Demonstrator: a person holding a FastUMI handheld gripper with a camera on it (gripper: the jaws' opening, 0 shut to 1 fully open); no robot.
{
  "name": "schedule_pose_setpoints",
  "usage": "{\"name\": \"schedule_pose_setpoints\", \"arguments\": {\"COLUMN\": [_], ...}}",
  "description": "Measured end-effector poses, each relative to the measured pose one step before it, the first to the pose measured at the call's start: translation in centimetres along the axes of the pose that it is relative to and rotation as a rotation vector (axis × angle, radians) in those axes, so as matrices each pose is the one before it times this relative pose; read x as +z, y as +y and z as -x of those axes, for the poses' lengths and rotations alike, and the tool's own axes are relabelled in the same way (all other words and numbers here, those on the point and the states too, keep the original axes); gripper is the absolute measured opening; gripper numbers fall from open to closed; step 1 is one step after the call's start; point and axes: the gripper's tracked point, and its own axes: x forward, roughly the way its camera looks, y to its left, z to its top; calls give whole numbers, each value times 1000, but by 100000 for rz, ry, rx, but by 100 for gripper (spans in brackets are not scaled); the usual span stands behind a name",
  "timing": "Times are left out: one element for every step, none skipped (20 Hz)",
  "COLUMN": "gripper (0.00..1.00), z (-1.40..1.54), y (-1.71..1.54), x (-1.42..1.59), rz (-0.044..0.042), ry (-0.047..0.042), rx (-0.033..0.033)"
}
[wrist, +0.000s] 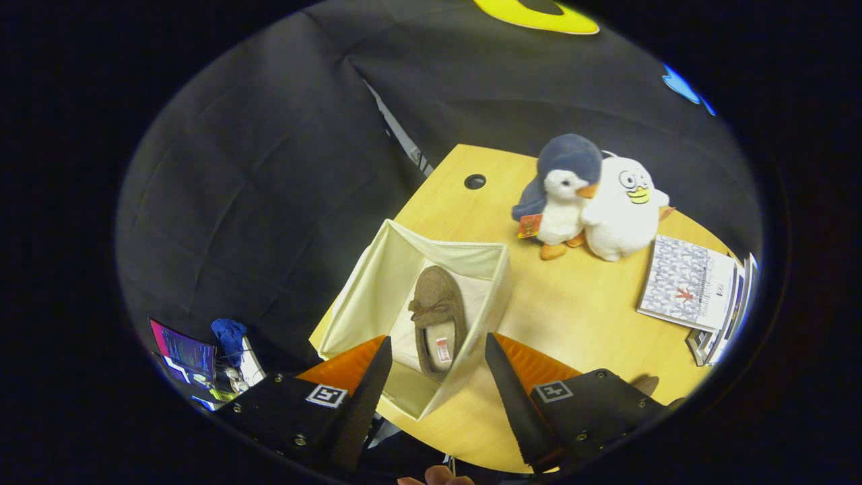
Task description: Open the storage box then place both shoes into the box .Put the left shoe in first, then the right shoe, with the right side of both shoes facing outward in a uniform manner.
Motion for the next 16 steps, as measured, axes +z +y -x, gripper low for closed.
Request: {"name": "schedule_pose_setpoints", "arguments": {"gripper": [86, 86, 86, 86, 86, 86, 86, 86, 86, 86, 86, 86, 86, 86, 86, 86], "z": [737, 692, 536, 595, 502, 716, 541, 554, 533, -681, 343, 415, 414, 487, 346, 384], "y": [-1060, -975, -908, -1130, -968, -953, -761, -972, -1148, -1387, -1458, -1306, -1334, -1221, -1300, -1312], "x": [-468, -401, -486, -499, -533, -590, -539, -531, -582, 359, -478, -466, -688, -412, -495, -423], "rz": [-1942, -2140, -2228, -2040, -2503, -2665, -2682, -2591, -2568, -2432, -2808, -3073, -3261, -2209, -1840, -1559], "ry": [-1033, -687, -488, -336, -273, -111, -249, -154, -458, -246, -327, -245, 283, -357, -63, -255], "rx": [-1352, -750, -848, -703, -890, -175, 360, -51, -408, -943, -847, -903, -1706, -836, -1750, -1639]}}
